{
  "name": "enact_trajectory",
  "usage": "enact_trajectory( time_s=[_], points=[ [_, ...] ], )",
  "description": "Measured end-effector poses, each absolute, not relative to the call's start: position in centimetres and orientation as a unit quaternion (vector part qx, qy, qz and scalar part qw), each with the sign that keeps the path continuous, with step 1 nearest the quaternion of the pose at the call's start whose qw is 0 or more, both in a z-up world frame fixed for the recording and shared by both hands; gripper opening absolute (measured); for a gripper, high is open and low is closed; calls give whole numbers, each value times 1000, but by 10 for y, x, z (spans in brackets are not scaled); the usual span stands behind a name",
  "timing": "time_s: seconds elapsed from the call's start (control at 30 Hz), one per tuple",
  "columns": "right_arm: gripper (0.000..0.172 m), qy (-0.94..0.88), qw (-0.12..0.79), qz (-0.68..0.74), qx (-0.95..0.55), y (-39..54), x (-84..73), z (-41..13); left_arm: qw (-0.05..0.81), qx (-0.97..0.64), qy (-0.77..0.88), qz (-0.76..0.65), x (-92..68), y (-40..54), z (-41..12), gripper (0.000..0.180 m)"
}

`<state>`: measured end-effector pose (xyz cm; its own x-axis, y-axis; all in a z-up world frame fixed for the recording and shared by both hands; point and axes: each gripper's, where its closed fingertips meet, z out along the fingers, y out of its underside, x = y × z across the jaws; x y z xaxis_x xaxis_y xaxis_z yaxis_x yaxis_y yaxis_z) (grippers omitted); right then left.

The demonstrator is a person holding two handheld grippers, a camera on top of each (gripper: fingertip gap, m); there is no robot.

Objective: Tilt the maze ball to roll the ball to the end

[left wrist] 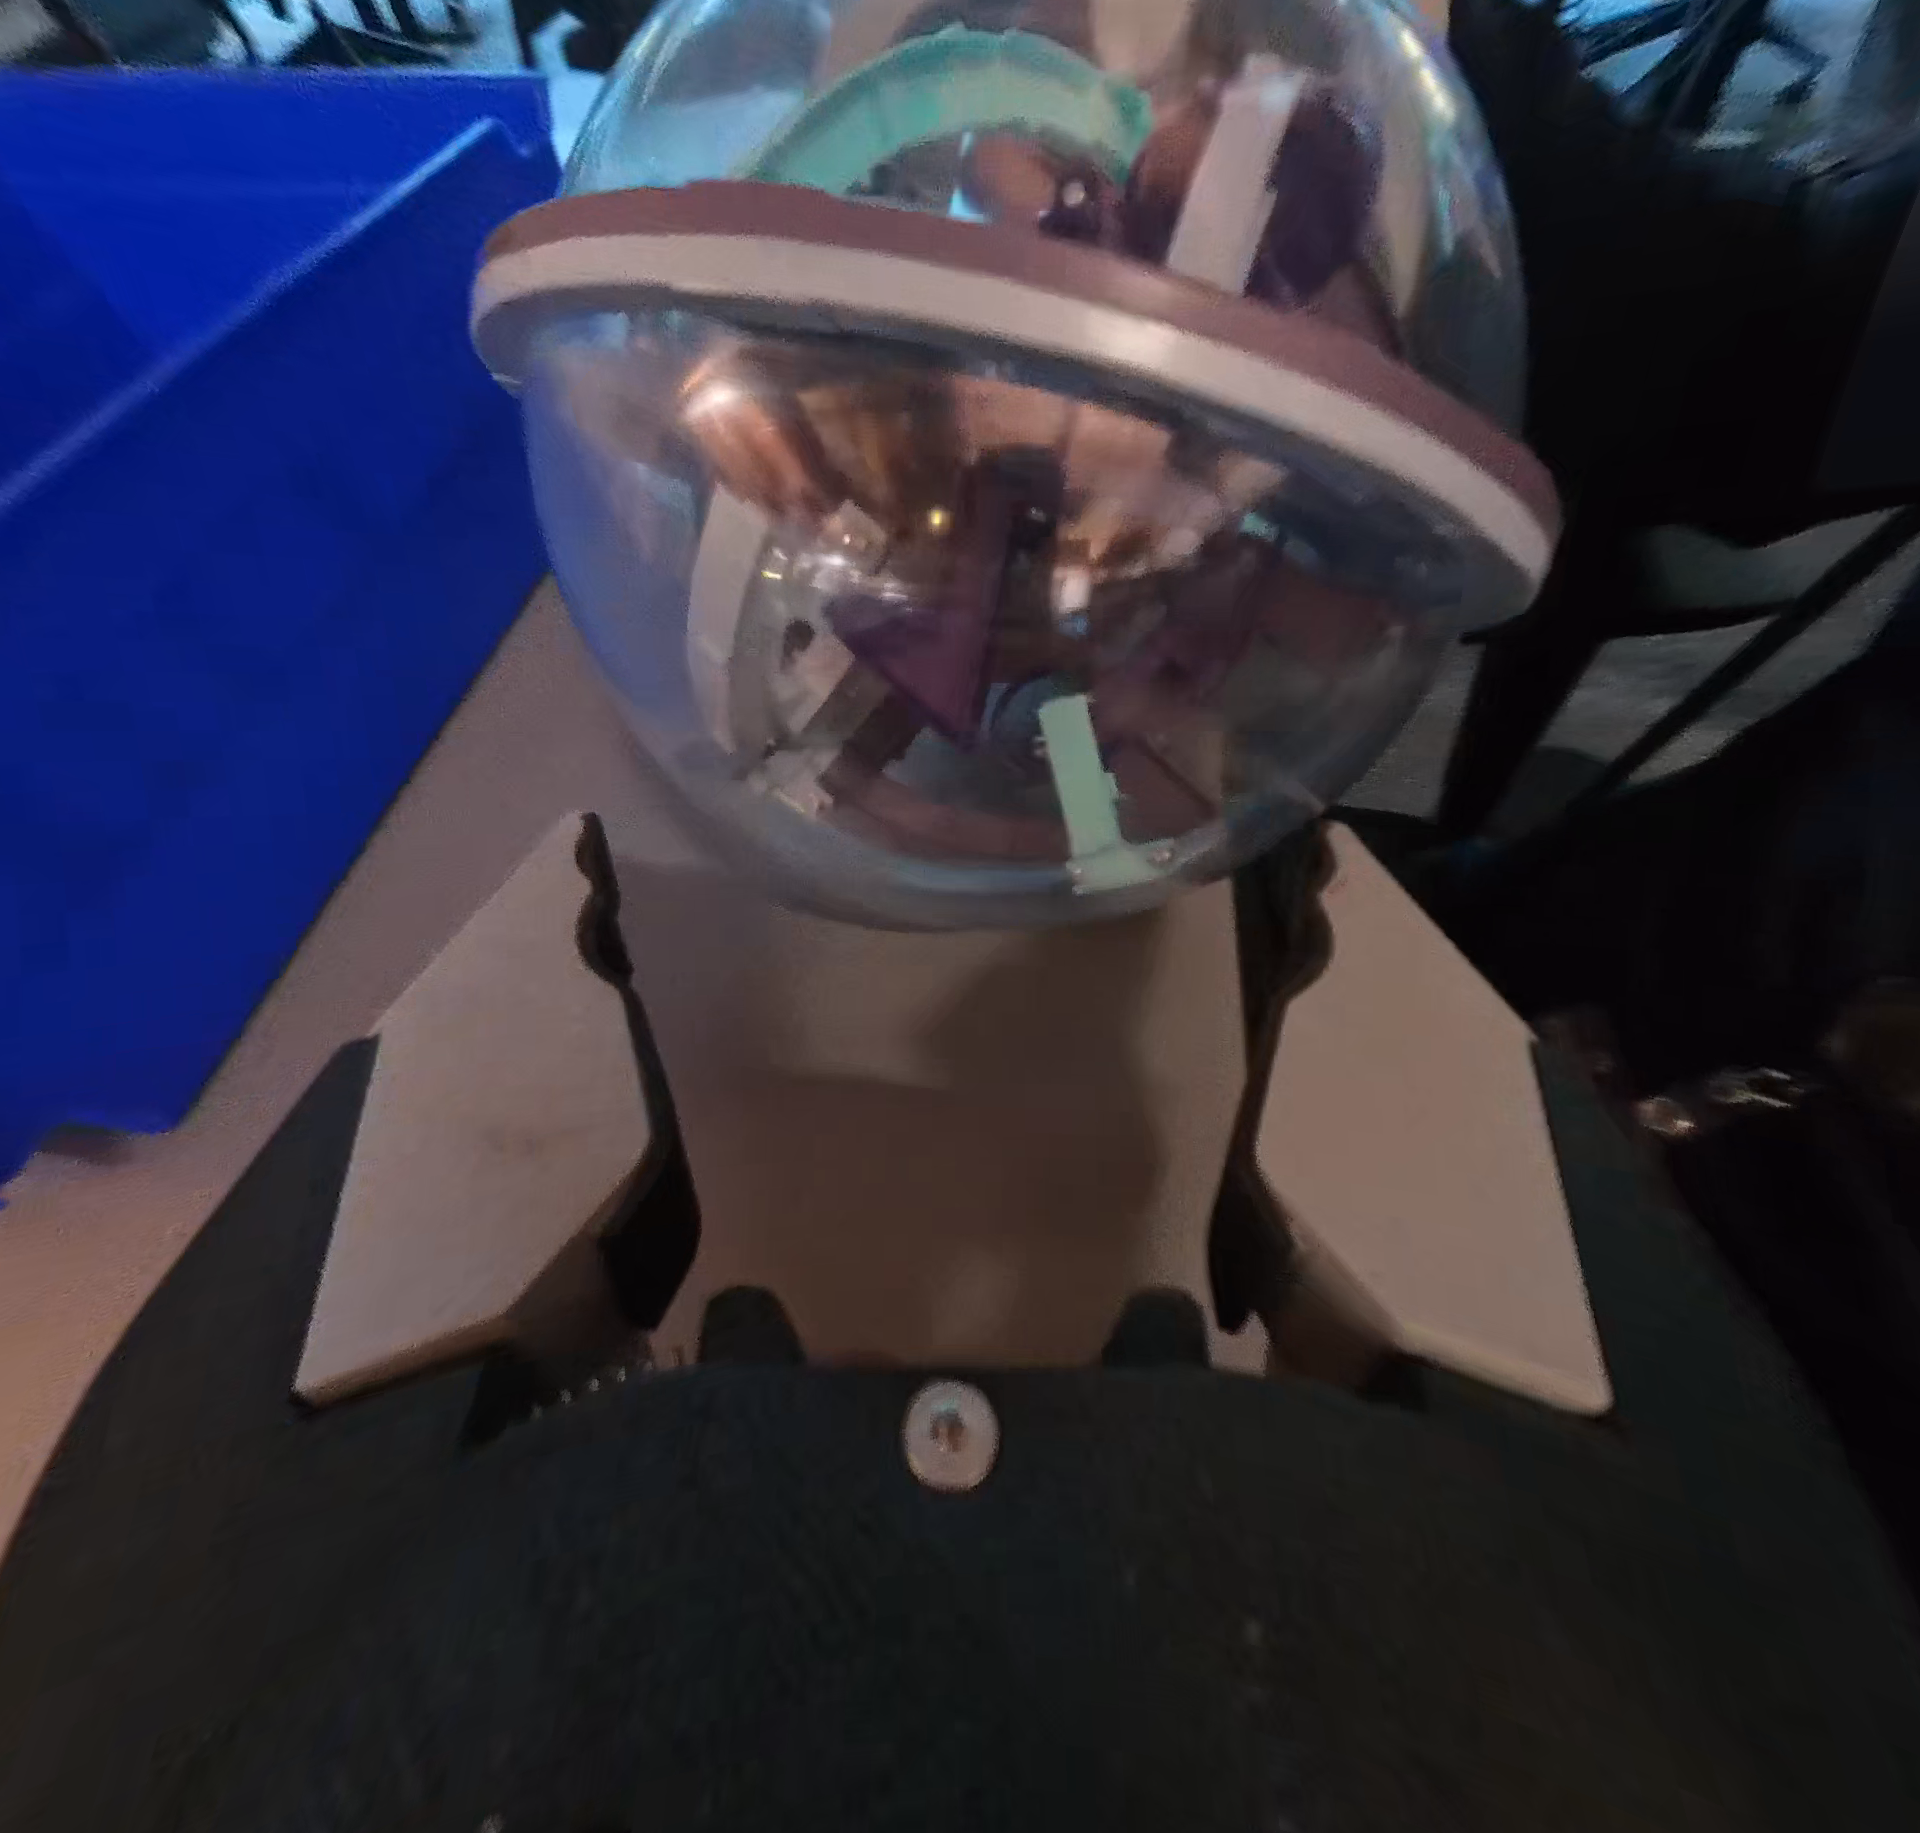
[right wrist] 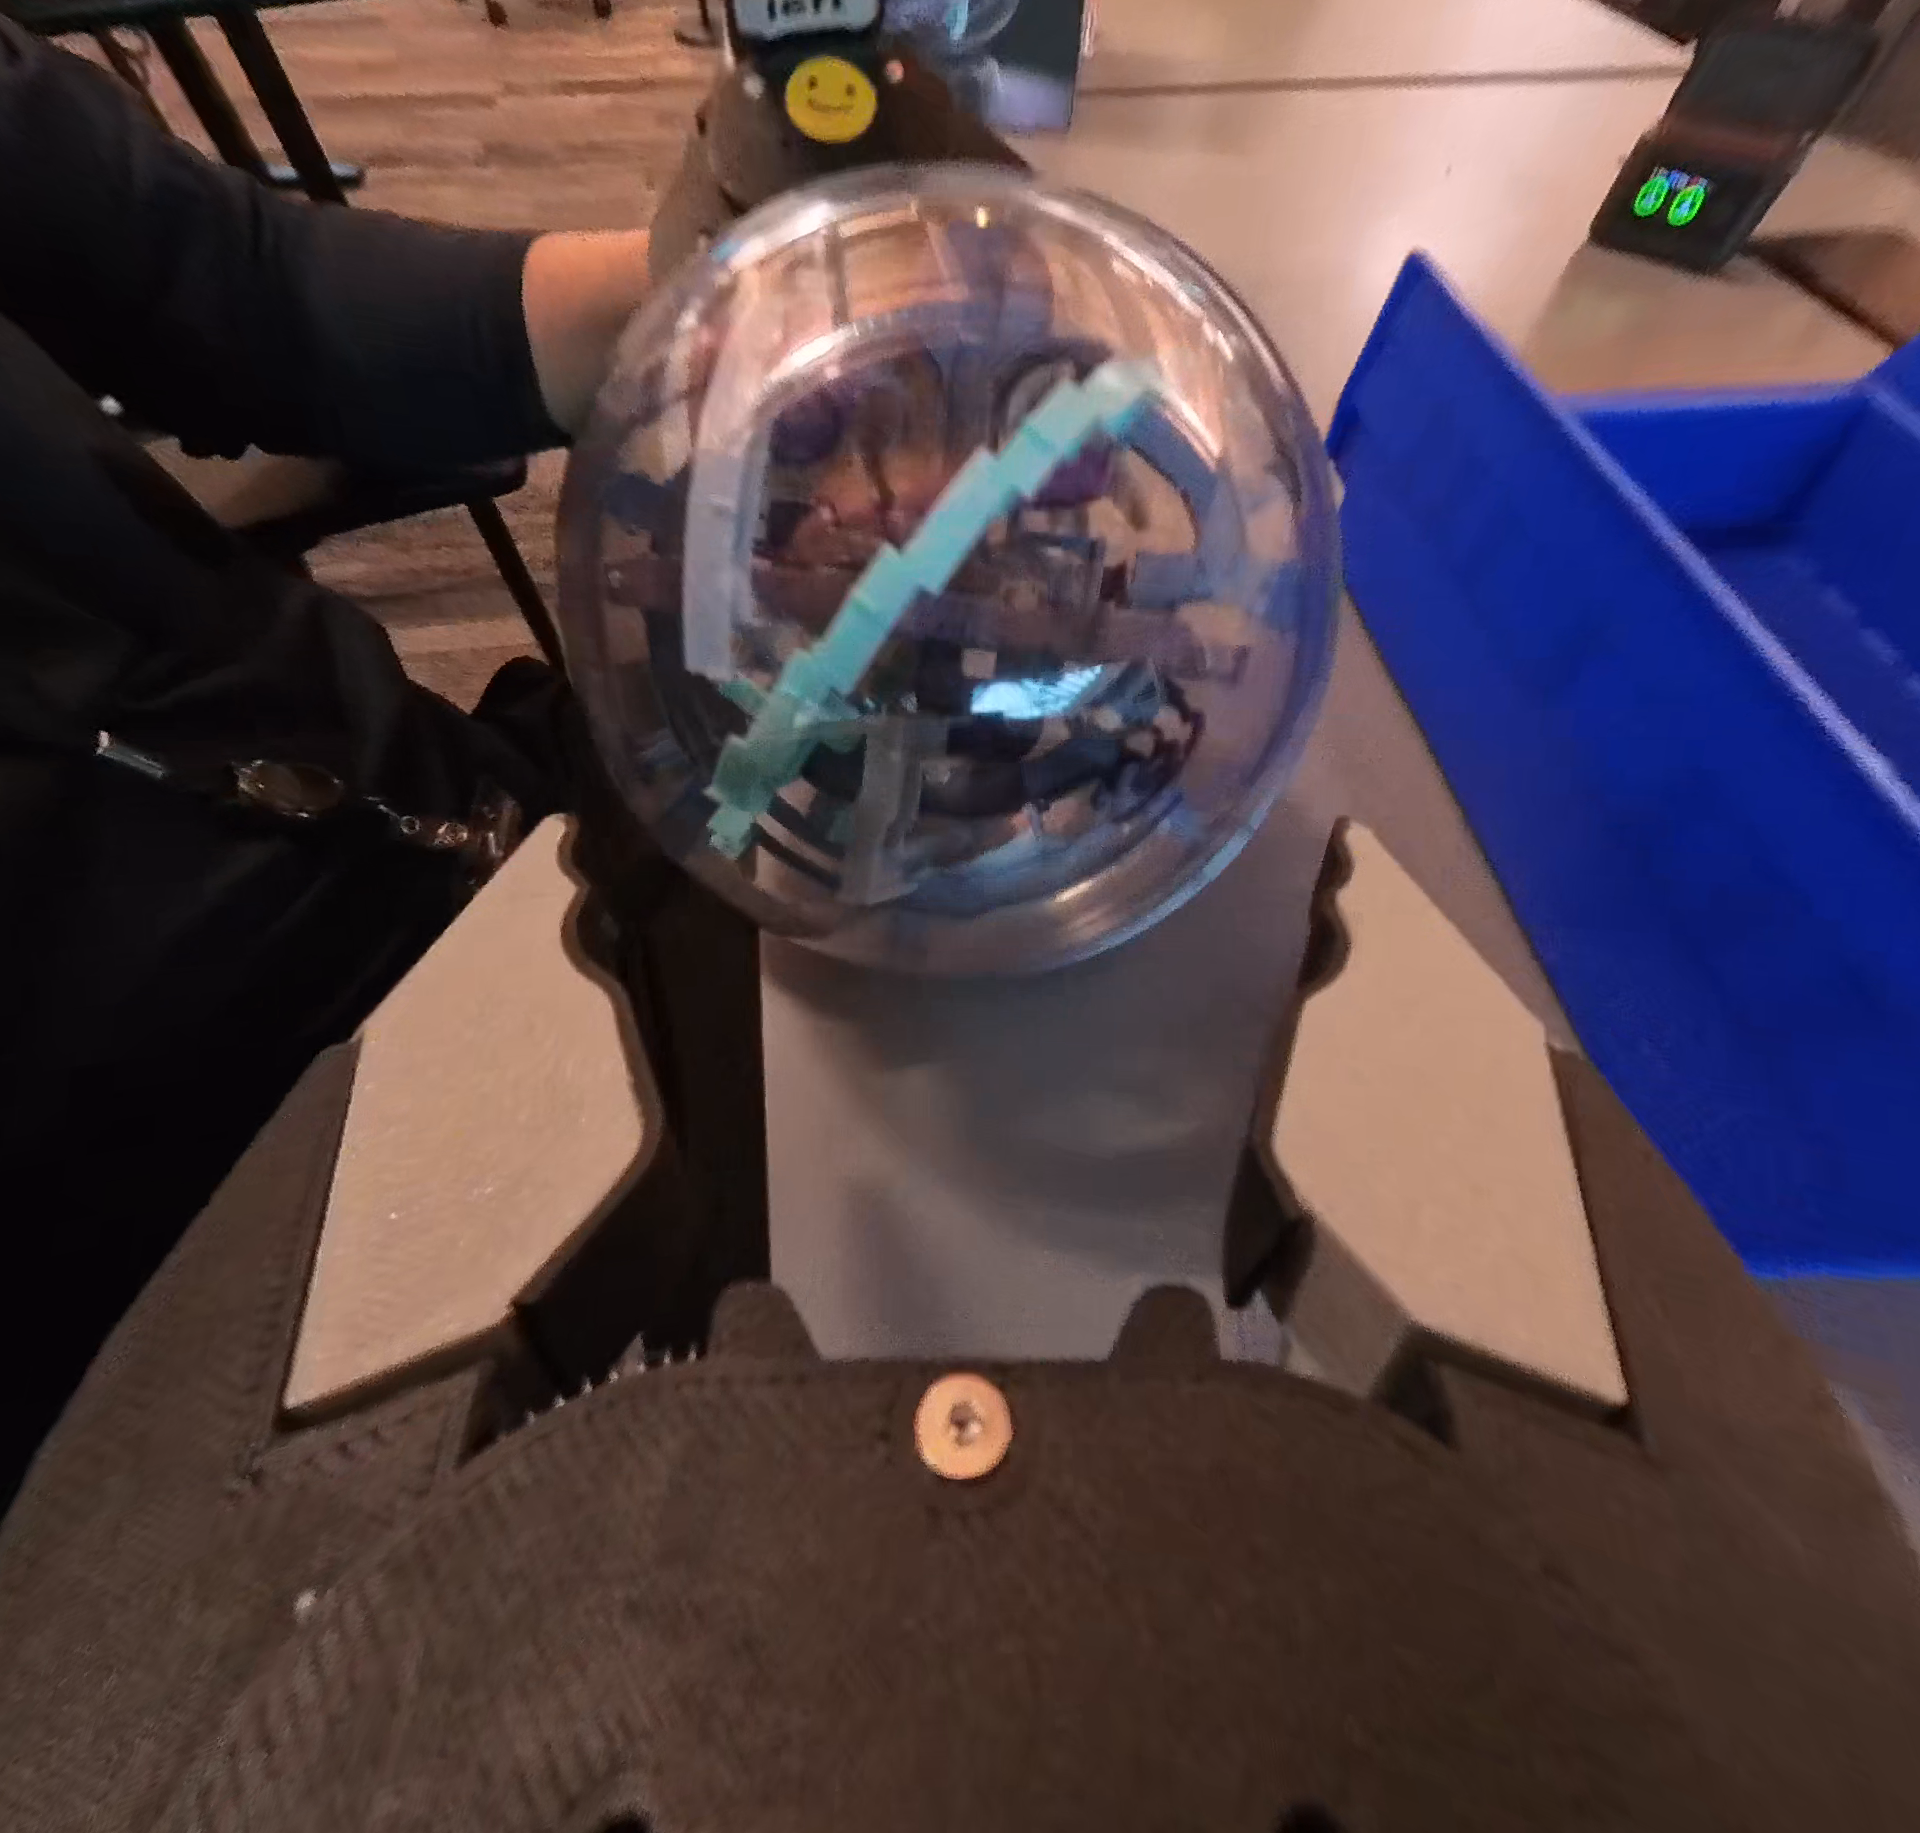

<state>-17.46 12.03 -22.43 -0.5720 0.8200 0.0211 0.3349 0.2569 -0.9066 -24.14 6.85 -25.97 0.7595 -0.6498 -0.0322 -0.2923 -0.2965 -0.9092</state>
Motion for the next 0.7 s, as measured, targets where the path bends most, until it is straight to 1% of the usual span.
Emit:
enact_trajectory(
  time_s=[0.07,0.13,0.27,0.3,0.43,0.53,0.67,0.7],
  points=[
    [132,-750,241,473,-394,117,-178,-232,495,-785,304,-213,-235,63,-260,127],
    [132,-760,221,466,-396,110,-184,-244,484,-788,313,-220,-232,59,-263,126],
    [149,-759,178,486,-394,92,-198,-258,470,-795,325,-204,-231,58,-269,135],
    [151,-752,172,498,-397,89,-201,-258,464,-800,324,-199,-231,58,-272,137],
    [151,-737,173,519,-397,86,-208,-255,443,-819,327,-161,-233,62,-284,144],
    [151,-737,172,519,-397,86,-208,-254,442,-822,330,-141,-234,63,-287,142],
    [149,-729,162,524,-409,88,-208,-256,451,-817,319,-165,-236,61,-281,141],
    [151,-724,155,530,-414,87,-209,-257,452,-817,315,-172,-237,62,-280,141]
  ],
)
